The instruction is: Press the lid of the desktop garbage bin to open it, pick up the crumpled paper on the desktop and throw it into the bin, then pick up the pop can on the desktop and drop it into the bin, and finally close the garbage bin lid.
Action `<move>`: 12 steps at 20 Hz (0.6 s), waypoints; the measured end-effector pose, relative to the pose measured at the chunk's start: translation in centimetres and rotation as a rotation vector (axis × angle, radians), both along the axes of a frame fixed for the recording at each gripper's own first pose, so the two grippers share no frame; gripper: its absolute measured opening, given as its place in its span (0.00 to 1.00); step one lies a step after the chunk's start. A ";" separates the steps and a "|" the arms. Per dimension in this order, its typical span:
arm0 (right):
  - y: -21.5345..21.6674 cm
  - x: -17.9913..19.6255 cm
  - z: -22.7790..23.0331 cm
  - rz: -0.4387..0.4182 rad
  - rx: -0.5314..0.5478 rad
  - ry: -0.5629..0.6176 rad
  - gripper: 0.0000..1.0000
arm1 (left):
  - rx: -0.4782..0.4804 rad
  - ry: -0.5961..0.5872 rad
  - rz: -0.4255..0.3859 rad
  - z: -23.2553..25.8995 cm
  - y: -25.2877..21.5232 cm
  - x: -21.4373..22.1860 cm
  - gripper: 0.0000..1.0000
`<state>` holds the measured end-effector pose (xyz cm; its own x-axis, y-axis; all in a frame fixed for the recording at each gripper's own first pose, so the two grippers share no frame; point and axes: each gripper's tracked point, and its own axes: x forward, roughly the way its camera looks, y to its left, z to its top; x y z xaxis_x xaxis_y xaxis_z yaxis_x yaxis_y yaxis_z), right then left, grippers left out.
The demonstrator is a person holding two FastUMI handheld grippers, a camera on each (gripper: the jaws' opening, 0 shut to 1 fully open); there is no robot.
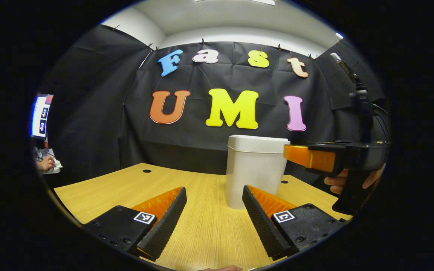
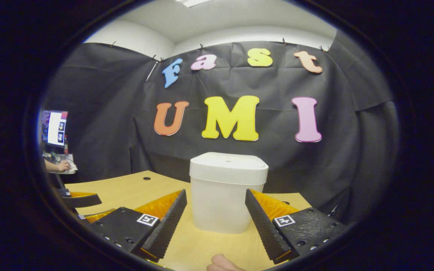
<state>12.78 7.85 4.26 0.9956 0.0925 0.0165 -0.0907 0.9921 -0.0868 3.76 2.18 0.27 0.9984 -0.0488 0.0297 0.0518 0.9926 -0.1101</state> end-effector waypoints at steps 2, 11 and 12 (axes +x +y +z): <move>-2.0 -1.1 -0.2 -0.045 -0.026 -0.042 0.96 | 0.007 0.003 -0.009 0.1 -0.7 -0.1 0.98; -6.6 -4.5 0.8 -0.098 -0.039 -0.190 0.96 | 0.048 -0.024 0.033 1.3 -0.7 -0.4 0.98; -7.2 -4.6 0.9 -0.121 -0.062 -0.197 0.95 | 0.056 -0.032 0.039 1.5 -0.6 -0.7 0.98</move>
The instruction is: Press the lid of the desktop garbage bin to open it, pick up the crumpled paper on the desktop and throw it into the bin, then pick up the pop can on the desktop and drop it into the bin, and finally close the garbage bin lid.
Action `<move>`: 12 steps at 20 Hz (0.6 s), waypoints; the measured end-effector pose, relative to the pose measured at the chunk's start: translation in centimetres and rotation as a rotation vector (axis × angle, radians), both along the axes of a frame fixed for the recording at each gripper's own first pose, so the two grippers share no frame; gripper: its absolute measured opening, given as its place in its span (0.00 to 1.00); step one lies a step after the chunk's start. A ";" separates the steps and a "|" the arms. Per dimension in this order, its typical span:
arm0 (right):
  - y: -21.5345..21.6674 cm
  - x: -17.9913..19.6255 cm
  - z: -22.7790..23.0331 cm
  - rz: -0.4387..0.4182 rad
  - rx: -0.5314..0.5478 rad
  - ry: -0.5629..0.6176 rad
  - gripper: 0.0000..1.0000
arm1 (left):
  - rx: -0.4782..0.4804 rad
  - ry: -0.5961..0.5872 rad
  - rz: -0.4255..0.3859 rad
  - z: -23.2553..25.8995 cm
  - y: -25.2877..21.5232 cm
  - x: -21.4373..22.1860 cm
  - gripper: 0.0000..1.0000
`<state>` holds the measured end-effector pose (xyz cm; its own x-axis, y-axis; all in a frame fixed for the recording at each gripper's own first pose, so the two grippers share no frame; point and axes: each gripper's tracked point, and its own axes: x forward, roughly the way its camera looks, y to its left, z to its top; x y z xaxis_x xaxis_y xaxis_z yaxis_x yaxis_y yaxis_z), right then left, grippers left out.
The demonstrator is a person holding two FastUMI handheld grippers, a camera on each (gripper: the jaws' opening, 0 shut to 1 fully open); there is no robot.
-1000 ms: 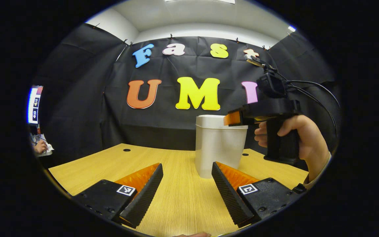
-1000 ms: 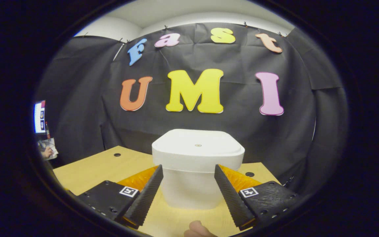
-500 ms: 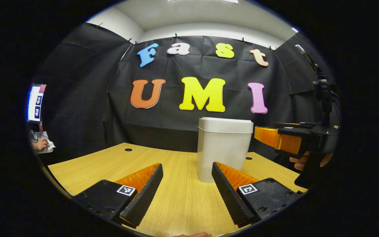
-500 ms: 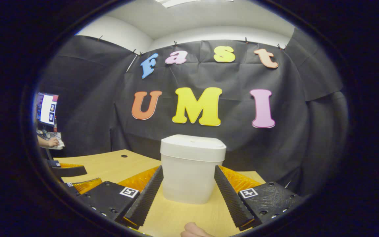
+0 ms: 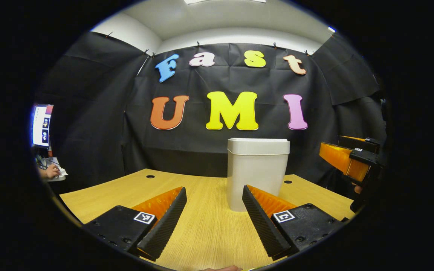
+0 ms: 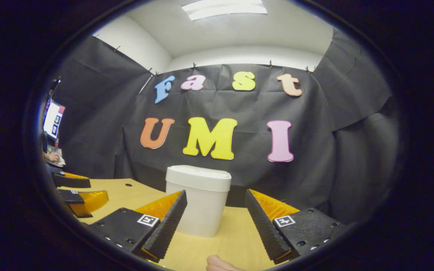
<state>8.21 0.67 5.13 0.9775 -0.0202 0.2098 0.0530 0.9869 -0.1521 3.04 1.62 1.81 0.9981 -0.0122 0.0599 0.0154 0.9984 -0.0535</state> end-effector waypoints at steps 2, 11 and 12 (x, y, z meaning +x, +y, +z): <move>-1.9 -0.1 0.4 -0.073 -0.023 -0.022 0.97 | 0.009 -0.011 0.007 0.3 0.0 -0.3 0.98; 0.2 -0.9 -1.5 0.029 0.101 0.073 0.95 | 0.049 -0.003 0.036 0.1 1.4 -1.3 0.98; 0.5 -1.0 -1.8 0.025 0.105 0.076 0.95 | 0.060 -0.003 0.040 0.2 1.5 -1.4 0.98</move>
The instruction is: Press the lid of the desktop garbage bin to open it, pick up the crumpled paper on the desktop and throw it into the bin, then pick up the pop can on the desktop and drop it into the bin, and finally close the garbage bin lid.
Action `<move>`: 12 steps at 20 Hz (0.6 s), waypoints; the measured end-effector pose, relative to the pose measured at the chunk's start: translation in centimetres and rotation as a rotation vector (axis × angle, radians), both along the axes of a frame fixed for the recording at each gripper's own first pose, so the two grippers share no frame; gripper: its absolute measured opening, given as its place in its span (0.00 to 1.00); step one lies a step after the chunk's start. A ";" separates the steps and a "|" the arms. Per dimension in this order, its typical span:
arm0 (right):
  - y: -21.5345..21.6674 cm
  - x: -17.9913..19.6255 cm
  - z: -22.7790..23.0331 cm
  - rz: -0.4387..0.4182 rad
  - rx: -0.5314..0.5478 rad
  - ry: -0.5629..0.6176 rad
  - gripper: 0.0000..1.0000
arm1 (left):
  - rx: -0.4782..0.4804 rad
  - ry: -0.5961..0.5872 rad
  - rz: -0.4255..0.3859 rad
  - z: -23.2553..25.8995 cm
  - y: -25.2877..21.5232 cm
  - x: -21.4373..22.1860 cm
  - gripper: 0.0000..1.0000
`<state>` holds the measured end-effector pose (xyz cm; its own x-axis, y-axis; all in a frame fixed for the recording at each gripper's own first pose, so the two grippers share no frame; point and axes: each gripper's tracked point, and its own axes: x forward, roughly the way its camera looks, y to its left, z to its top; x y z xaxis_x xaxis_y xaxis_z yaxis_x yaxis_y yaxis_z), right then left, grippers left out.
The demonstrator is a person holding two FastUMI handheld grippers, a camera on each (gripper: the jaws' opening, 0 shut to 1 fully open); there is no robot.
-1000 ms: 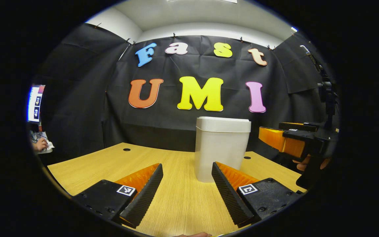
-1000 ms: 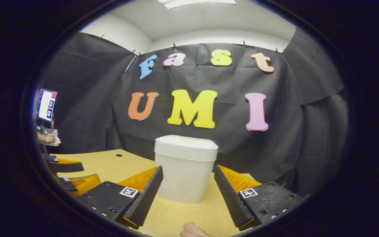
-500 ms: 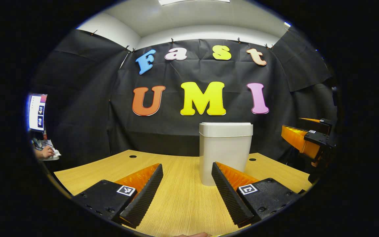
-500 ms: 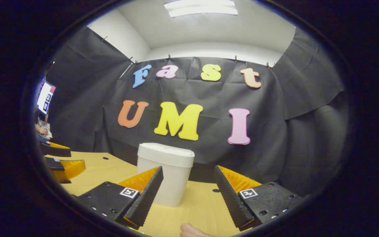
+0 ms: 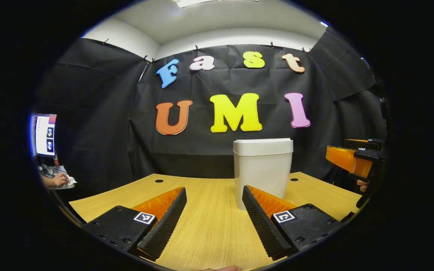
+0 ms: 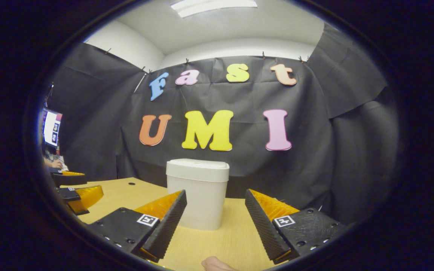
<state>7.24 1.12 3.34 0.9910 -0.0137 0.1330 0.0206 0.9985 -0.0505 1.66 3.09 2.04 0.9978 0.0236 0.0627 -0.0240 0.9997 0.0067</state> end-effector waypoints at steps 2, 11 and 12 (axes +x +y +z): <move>1.0 -0.2 -0.6 0.010 0.008 0.014 0.95 | 0.016 -0.002 -0.003 0.1 -0.4 -0.1 0.98; 3.1 -1.0 -2.8 0.028 -0.033 0.052 0.98 | -0.044 0.027 -0.022 -0.4 -0.6 0.2 0.98; 2.9 -0.9 -2.8 0.017 -0.034 0.055 0.96 | -0.045 0.025 -0.020 -0.3 -0.4 0.1 0.97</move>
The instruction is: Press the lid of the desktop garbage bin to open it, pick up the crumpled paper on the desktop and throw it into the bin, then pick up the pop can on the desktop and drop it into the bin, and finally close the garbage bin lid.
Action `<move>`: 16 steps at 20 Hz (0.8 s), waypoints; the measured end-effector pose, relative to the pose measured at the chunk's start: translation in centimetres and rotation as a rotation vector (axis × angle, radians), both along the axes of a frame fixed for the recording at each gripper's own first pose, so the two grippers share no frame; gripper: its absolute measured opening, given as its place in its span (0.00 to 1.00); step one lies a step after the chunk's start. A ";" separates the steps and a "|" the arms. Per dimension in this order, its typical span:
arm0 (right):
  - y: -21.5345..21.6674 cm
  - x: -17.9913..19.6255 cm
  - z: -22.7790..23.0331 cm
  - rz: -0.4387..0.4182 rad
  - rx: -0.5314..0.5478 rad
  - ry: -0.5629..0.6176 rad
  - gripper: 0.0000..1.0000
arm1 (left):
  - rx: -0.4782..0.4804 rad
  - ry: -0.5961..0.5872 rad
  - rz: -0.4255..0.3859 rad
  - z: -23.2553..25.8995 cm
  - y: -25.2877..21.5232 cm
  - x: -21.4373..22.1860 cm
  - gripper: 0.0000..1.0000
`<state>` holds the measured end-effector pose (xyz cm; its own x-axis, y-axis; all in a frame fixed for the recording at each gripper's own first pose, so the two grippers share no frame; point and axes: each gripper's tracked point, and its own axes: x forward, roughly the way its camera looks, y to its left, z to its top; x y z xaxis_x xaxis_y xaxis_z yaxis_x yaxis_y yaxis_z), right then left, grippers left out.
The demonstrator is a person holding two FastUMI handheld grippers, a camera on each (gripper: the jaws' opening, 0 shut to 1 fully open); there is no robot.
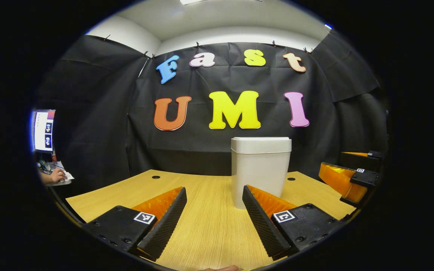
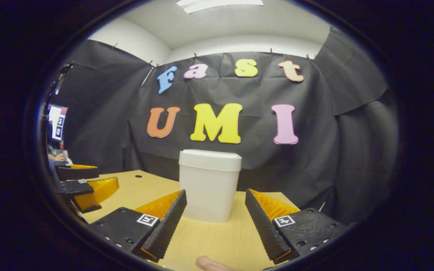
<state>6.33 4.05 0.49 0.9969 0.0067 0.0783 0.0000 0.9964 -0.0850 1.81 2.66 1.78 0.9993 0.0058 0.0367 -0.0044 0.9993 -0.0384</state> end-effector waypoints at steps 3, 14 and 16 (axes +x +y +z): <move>0.7 0.0 -0.2 0.015 -0.003 0.008 0.97 | 0.005 -0.004 -0.003 0.1 -0.1 -0.1 0.98; -1.2 -0.5 0.7 -0.021 -0.028 -0.030 0.97 | -0.015 -0.004 -0.021 -0.1 -0.4 -0.4 0.98; -1.3 -0.6 0.6 -0.018 -0.028 -0.026 0.97 | -0.017 -0.004 -0.026 -0.1 -0.5 -0.4 0.98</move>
<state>5.76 2.71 1.07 0.9945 -0.0092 0.1039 0.0209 0.9934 -0.1128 1.40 2.14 1.64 0.9990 -0.0191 0.0404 0.0213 0.9983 -0.0550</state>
